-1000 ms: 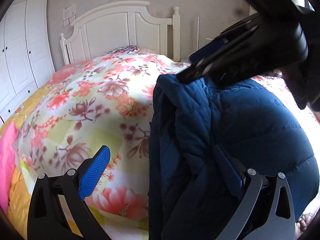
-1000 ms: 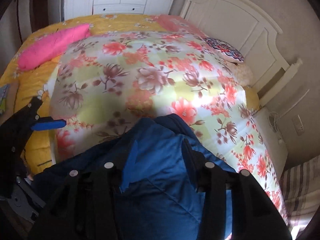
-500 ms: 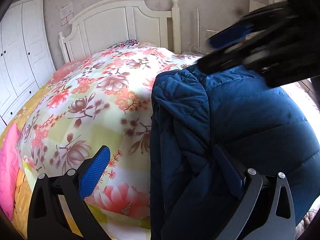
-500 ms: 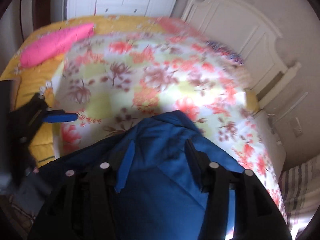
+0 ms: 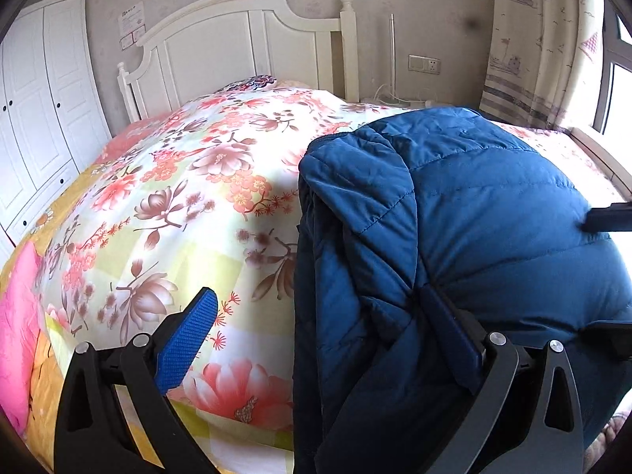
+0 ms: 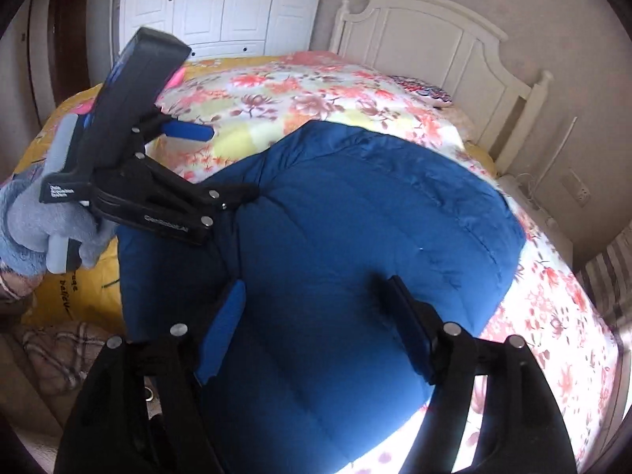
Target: Fold large clothes
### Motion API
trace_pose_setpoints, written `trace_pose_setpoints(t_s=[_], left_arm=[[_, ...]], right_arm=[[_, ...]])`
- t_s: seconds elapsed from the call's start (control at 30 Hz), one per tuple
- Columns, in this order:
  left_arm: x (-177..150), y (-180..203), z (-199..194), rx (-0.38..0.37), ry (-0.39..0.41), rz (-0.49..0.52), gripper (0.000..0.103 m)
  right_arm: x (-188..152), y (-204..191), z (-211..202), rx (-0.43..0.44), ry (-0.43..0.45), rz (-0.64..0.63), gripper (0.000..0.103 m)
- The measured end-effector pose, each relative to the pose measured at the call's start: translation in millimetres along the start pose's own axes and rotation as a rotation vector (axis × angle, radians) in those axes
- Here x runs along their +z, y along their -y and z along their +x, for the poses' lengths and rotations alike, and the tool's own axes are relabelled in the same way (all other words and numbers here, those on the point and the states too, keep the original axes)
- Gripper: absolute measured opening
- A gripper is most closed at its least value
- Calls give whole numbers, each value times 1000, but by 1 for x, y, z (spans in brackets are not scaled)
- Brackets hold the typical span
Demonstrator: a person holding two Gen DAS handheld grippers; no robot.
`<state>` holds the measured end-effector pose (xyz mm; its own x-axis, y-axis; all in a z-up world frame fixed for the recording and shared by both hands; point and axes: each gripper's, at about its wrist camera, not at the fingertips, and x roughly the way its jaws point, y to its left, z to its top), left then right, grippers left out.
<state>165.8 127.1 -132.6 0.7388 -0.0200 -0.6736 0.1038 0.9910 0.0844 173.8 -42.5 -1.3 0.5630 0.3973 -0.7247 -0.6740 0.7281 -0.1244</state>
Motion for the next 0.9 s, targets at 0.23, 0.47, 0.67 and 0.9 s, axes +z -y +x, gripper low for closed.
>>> trace_pose_setpoints(t_s=[0.23,0.47,0.67,0.9], left_arm=[[0,-2,1,-16,-14,-12,99],[13,-38,13,-266,-136,-160,99],[9,-57,58,-552,-307,-279,99],[1,-55,73,-720,-320,-324,95]], right_arm=[[-35,-11,-12,35,53,50,81],[-56,71,-31,104,87,431,101],[-99,116,25,399,5,832,101],[-99,106,51,533,11,869,101]])
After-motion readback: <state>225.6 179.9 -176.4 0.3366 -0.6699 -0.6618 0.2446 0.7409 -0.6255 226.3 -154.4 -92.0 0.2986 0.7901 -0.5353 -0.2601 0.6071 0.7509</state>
